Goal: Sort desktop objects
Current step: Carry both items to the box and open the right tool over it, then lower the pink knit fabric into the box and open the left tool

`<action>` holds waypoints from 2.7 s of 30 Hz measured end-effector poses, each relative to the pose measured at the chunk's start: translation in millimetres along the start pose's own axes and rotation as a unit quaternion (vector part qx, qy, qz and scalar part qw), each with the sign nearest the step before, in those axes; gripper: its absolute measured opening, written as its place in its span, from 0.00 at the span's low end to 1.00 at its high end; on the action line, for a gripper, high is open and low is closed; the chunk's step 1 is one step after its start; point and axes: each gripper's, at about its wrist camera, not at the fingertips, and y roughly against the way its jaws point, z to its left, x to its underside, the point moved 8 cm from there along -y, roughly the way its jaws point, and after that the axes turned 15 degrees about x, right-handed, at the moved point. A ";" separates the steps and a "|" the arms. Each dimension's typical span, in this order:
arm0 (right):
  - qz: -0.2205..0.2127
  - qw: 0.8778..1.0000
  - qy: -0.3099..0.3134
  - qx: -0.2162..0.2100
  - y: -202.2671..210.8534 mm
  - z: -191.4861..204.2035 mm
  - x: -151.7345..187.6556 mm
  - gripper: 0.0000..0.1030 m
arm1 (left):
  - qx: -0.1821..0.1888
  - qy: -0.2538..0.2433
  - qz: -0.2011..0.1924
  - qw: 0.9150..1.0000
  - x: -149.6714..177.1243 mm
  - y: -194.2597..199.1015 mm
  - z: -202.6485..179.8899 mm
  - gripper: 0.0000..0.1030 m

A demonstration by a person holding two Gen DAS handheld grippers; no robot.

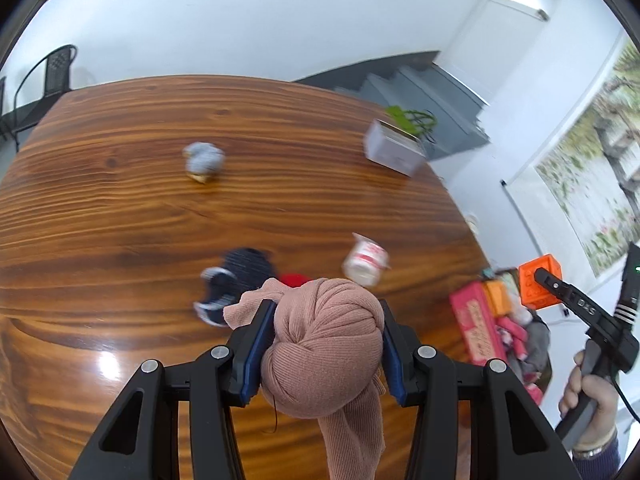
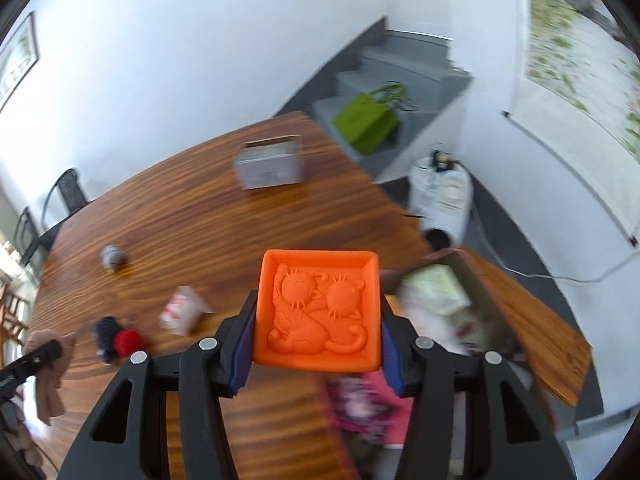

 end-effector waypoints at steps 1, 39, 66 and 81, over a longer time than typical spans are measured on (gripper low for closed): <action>0.001 1.000 -0.004 0.011 -4.5 -18.1 0.0 0.55 | 0.005 -0.004 0.004 1.000 3.6 -4.2 -10.9 0.48; 0.003 0.999 0.052 0.011 -40.4 -111.1 9.9 0.70 | 0.032 -0.056 0.036 0.997 47.6 -55.8 -149.4 0.48; 0.003 0.999 -0.039 0.009 14.5 -177.0 43.4 0.70 | 0.108 -0.155 0.103 0.977 37.3 -170.1 -273.7 0.64; 0.007 0.996 0.055 -0.072 29.1 -91.7 58.8 0.70 | 0.074 -0.089 0.062 0.991 31.1 -111.1 -206.4 0.64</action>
